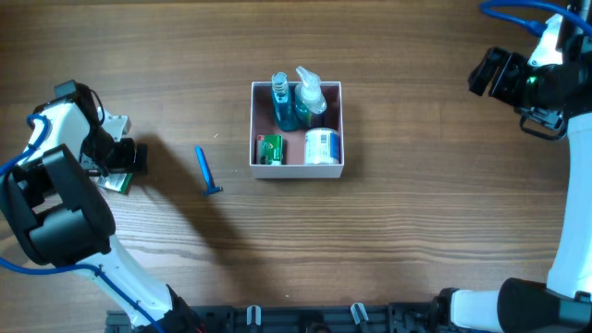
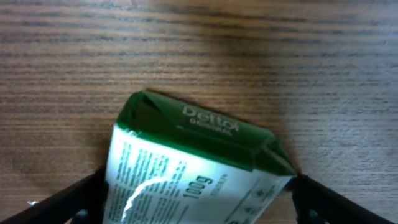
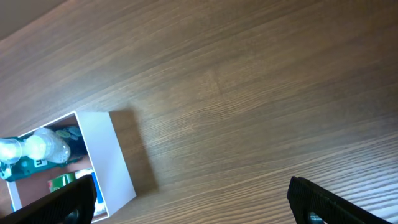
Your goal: Pack container
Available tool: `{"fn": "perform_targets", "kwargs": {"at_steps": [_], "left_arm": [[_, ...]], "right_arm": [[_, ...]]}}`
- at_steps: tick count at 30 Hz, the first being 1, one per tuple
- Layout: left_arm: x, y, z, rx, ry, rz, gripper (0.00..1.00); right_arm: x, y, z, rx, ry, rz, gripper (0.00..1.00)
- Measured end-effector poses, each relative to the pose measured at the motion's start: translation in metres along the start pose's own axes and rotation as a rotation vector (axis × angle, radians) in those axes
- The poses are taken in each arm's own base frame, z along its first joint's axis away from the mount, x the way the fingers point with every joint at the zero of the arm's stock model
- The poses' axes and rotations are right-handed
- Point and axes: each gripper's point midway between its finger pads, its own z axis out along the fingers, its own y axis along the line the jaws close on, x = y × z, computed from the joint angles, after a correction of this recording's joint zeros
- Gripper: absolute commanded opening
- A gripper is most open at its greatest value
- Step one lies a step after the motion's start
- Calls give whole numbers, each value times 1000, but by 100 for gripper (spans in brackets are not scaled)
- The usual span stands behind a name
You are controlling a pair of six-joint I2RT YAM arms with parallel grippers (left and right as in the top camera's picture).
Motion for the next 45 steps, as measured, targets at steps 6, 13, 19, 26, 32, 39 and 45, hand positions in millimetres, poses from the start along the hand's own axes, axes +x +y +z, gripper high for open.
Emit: {"fn": "perform_targets", "kwargs": {"at_steps": [6,13,19,26,32,39,45], "left_arm": [[-2,-3,0,21,-13,10,61],[-4,-7,0,42,-22,8,51],[-5,-9,-1,58,-30,9,32],[-16,-12,-3,81,-74,-46,11],[-29,-24,-19,127,-108,-153,4],[-40,-89,-104,144,-233,-185,4],[-26,-192,-177,222,-366,-106,4]], "right_arm": [[0,0,0,0,0,0,100],[0,0,0,0,1,0,100],[0,0,0,1,1,0,100],[0,0,0,0,1,0,100],[0,0,0,0,0,0,100],[0,0,0,0,0,0,99],[0,0,0,0,0,0,100]]}}
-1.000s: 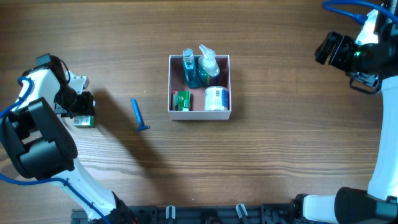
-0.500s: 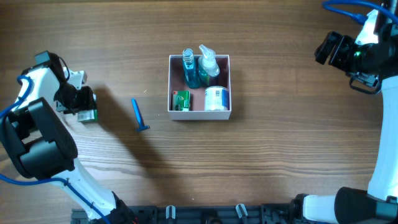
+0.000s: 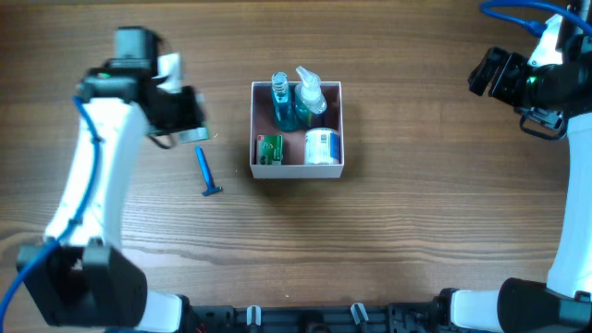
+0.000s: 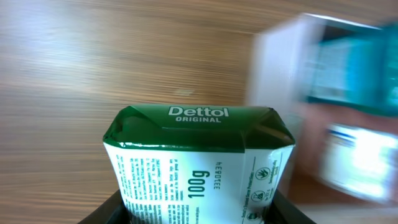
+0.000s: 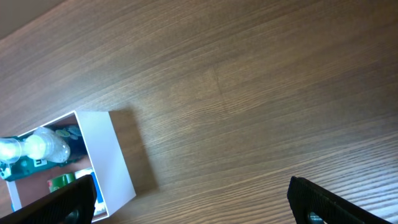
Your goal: Pack container
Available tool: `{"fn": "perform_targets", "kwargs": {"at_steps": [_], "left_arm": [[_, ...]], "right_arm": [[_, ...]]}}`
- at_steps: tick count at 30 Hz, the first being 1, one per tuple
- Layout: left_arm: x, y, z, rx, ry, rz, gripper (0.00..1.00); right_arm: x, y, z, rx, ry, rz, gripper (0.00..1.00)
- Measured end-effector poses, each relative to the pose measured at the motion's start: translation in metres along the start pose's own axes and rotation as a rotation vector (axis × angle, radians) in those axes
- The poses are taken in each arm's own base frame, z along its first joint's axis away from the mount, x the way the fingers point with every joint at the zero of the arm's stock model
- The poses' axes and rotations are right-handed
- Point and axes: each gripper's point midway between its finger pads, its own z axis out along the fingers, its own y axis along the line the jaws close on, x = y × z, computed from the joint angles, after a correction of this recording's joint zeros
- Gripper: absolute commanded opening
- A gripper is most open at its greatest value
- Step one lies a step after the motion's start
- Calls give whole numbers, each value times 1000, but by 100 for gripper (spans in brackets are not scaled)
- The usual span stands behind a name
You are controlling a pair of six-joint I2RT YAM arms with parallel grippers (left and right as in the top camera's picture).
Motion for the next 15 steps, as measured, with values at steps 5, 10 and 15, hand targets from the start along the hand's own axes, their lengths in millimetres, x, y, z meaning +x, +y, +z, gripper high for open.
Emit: {"fn": "perform_targets", "kwargs": {"at_steps": [5,10,15], "left_arm": [[19,-83,1,100,-9,76,4],[31,-122,20,131,18,94,4],[36,-123,56,99,83,67,7]], "right_arm": [[0,0,0,0,0,0,100],[1,0,0,1,4,0,100],[2,0,0,2,7,1,100]]}}
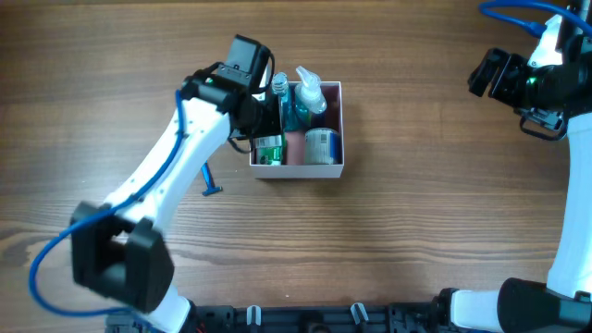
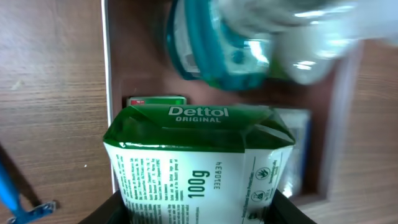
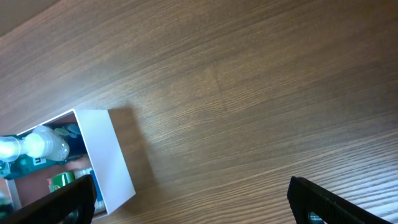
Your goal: Pack container
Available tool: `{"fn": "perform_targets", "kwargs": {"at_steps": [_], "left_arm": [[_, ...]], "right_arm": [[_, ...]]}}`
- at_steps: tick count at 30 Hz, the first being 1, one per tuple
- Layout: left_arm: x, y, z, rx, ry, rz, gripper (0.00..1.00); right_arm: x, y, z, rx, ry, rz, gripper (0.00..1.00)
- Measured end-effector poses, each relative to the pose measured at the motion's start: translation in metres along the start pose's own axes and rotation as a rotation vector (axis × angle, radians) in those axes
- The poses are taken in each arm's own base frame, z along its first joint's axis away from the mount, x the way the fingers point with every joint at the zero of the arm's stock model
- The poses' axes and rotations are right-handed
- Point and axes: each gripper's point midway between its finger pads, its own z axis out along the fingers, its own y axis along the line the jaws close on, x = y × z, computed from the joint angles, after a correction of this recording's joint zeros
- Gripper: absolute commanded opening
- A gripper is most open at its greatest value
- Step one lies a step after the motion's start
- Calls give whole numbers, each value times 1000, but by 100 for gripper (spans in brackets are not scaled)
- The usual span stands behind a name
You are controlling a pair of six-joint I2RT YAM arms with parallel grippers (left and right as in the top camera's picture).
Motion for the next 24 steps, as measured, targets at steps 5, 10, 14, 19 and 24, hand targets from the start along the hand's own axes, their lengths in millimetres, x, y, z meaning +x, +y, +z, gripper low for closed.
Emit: {"fn": "perform_targets", "kwargs": {"at_steps": [5,10,14,19,24], "left_arm": [[8,11,36,-46,83,-22,35],[11,14,42,-58,101,-24,71],[13,13,42,-54,108,-21,100],[15,10,34,-44,109,-15,100],[20,20,-5,-91,70,-18,100]], "right_arm": [[0,0,0,0,0,0,100],[0,0,0,0,1,0,100],[1,0,0,1,4,0,100],[1,0,0,1,4,0,100],[1,0,0,1,4,0,100]]}}
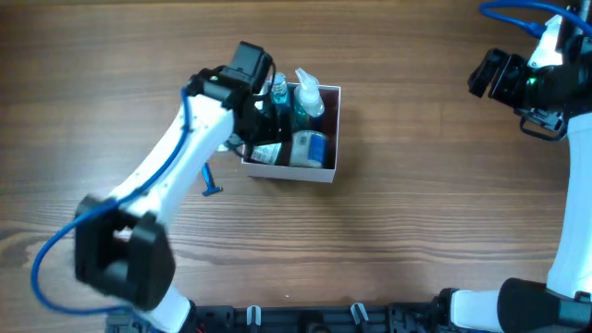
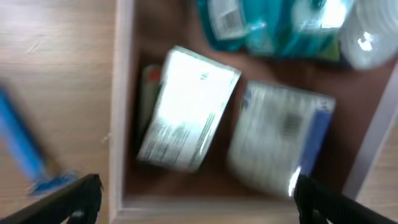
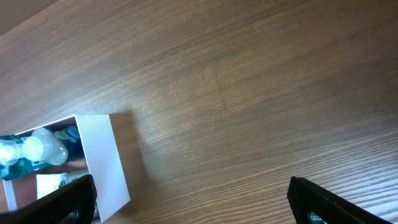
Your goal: Pack container
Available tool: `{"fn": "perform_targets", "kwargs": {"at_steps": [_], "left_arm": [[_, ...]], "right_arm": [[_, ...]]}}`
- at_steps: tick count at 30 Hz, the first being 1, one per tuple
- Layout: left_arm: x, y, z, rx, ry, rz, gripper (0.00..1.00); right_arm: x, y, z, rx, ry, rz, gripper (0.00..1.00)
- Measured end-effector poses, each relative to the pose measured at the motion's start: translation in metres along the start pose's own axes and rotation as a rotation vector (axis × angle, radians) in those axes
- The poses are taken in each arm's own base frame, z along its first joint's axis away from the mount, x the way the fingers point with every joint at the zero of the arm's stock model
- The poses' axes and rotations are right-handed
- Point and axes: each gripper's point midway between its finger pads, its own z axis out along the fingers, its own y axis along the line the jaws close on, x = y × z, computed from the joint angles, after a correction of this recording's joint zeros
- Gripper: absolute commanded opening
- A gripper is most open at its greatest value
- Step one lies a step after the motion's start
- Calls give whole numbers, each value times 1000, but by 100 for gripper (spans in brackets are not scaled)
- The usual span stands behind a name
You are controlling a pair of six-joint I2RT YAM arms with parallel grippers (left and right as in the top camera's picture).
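The white box (image 1: 289, 172) stands mid-table, slightly skewed. In it the Dettol soap pack (image 2: 186, 109) lies white side up in the near-left part, over a small green carton (image 2: 148, 93), beside a white-and-blue tub (image 2: 280, 134). Two teal bottles (image 2: 267, 25) stand at the back. My left gripper (image 2: 196, 200) hangs open over the box's left side, also seen from overhead as the left gripper (image 1: 254, 111), with nothing between its fingers. My right gripper (image 3: 199, 202) is open, far off at the right, high above bare wood.
A blue razor (image 1: 207, 173) lies on the wood just left of the box, seen blurred as the razor (image 2: 22, 146) in the left wrist view. The left arm reaches across from the front left. The box wall (image 3: 106, 162) shows in the right wrist view.
My left gripper has opened and let go of the soap pack, which now lies in the box's near-left part. The box has shifted a little and sits skewed. The right arm is unchanged.
The left gripper was shut on the soap pack on the table at the far left. Then it held the pack in the air left of the box, then over the box's left part. Now the pack lies inside and the gripper is open.
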Motion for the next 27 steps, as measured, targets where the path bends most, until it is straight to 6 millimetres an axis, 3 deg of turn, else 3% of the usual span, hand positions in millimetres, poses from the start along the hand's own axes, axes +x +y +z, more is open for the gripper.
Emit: {"fn": "perform_targets", "kwargs": {"at_steps": [6,11,14,17,19,23,27], "left_arm": [[2,42,-70,-69,-128,-73,100],[0,89,-92,-121,-163,-218,100],[-1,112,-81,-141,-153,-326,100],[9,131,-49,-164,-101,-409,100],[8,134,-25,-145,-103,-425,100],[31,139,22,-142,-15,-443,100],[41,143,49,-147,34,-451,100]], "right_arm": [[0,0,0,0,0,0,100],[0,0,0,0,0,0,100],[0,0,0,0,0,0,100],[0,0,0,0,0,0,100],[0,0,0,0,0,0,100],[0,0,0,0,0,0,100],[0,0,0,0,0,0,100]]}}
